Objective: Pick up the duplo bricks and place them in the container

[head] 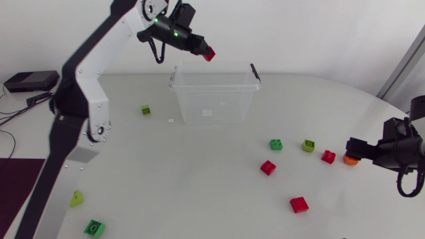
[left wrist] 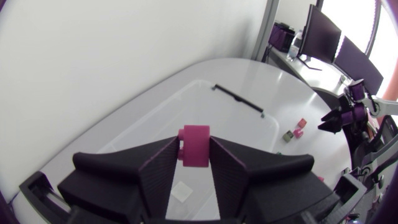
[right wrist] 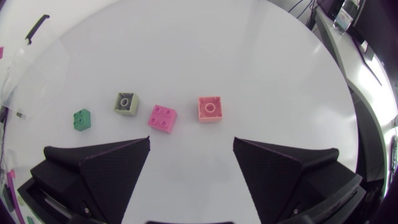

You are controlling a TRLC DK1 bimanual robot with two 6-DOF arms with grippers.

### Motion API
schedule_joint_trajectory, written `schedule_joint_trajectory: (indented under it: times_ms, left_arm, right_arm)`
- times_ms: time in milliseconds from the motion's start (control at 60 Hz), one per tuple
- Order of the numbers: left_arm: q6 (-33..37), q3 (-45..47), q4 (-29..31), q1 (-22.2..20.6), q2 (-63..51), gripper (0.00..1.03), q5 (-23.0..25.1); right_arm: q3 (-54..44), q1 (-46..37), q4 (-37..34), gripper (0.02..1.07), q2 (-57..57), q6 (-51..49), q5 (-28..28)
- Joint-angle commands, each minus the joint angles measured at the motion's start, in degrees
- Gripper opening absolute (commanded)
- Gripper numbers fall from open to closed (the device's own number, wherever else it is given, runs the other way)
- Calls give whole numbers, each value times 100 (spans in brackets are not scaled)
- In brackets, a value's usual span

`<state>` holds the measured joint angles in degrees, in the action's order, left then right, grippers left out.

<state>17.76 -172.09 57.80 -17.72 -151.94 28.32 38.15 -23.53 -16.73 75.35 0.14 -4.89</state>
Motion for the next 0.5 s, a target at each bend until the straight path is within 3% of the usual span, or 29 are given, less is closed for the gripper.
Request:
schedule_joint_trajectory:
  times_ms: [0,50,133,183,283,483]
  left_arm:
    - [105,-1591,689,-180,-908,48,-292]
    - [149,-1547,873,-197,-881,51,-713]
    - [114,-1353,1251,-276,-591,51,-1012]
    - [8,-193,821,-364,147,51,-1381]
    - [-238,97,610,-364,613,51,-1460]
    - [-616,132,1163,-127,1079,51,-1285]
  right_arm:
    - [201,-143,-146,102,208,-128,-118]
    - [219,-178,-137,102,305,-208,-118]
    - [254,-170,-102,102,507,-199,-118]
    - [298,-152,-102,102,656,-199,-118]
    - [377,-11,-14,102,955,-172,58]
    - [395,-29,232,102,1078,-225,225]
